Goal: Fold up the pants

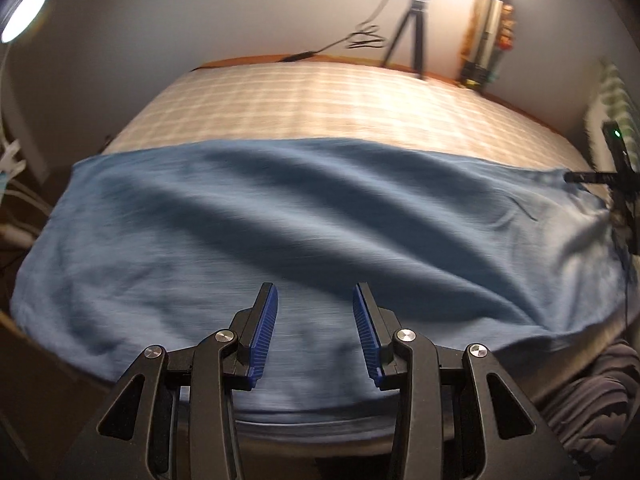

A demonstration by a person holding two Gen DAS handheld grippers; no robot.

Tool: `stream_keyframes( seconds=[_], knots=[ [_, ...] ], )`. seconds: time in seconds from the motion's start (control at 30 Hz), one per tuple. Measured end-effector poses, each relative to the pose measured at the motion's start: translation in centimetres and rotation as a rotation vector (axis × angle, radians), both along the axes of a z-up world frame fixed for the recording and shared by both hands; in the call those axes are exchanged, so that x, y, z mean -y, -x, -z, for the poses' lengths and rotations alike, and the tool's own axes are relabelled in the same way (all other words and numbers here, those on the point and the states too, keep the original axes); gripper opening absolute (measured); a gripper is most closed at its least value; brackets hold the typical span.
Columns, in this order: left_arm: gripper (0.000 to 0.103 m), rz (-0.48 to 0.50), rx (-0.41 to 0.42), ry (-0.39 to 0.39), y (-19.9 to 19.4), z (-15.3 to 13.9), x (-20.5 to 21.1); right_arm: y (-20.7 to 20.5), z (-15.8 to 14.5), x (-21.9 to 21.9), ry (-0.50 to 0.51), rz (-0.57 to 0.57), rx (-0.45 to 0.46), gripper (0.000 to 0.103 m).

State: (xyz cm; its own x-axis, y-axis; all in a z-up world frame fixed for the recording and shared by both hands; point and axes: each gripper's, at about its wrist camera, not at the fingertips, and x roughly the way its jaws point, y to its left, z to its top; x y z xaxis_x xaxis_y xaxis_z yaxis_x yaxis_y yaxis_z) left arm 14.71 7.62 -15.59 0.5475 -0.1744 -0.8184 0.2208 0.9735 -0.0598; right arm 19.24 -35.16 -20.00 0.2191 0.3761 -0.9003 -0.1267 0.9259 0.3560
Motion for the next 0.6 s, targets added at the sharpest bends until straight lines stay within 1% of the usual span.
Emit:
stream_keyframes(
  seconds=[0.07,0.1,0.13,0.17,0.2,0.23,0.3,0.37,0.43,0.5,0.57,0.6],
  knots=[
    [0.037,-0.019,-0.011,-0.011,-0.3,0.6,-0.8,-0.2,0.7,0.0,-0.026,-0.007,-0.022,0.061],
    [0.037,-0.027,-0.018,-0.02,-0.4,1.0,-1.0,-0.1,0.7,0.1,-0.023,-0.006,-0.013,0.056],
    [0.038,-0.034,-0.024,-0.025,-0.5,1.4,-1.3,-0.1,0.5,0.1,-0.022,-0.009,-0.002,0.038],
    [0.038,-0.038,-0.022,-0.023,-0.5,1.6,-1.4,0.0,0.3,0.0,-0.046,-0.026,-0.006,0.03],
    [0.038,-0.038,-0.012,-0.018,-0.5,1.6,-1.6,0.0,0.2,-0.2,-0.05,-0.028,-0.007,0.027],
    [0.038,-0.037,-0.008,-0.02,-0.5,1.7,-1.5,0.0,0.0,-0.6,-0.038,-0.034,0.003,0.018],
    [0.038,-0.032,-0.001,-0.024,-0.4,1.7,-1.5,0.3,-0.9,-1.6,0.023,-0.079,0.027,0.009],
    [0.04,-0.025,0.005,-0.026,-0.5,1.8,-1.7,0.1,-2.2,-2.2,0.124,-0.113,0.084,0.006],
    [0.04,-0.037,0.01,-0.041,-0.2,1.7,-2.2,-0.8,-2.5,-1.7,0.148,-0.094,0.097,0.006],
    [0.04,-0.056,0.009,-0.044,0.0,1.8,-3.0,-1.7,-1.6,-1.8,0.163,-0.076,0.072,0.007],
    [0.04,-0.087,0.009,-0.05,0.5,1.7,-4.3,-1.7,-0.7,-2.5,0.19,-0.102,0.054,0.011],
    [0.04,-0.107,0.008,-0.057,0.8,1.7,-5.2,-1.5,-0.5,-2.7,0.216,-0.107,0.058,0.016]
  ],
)
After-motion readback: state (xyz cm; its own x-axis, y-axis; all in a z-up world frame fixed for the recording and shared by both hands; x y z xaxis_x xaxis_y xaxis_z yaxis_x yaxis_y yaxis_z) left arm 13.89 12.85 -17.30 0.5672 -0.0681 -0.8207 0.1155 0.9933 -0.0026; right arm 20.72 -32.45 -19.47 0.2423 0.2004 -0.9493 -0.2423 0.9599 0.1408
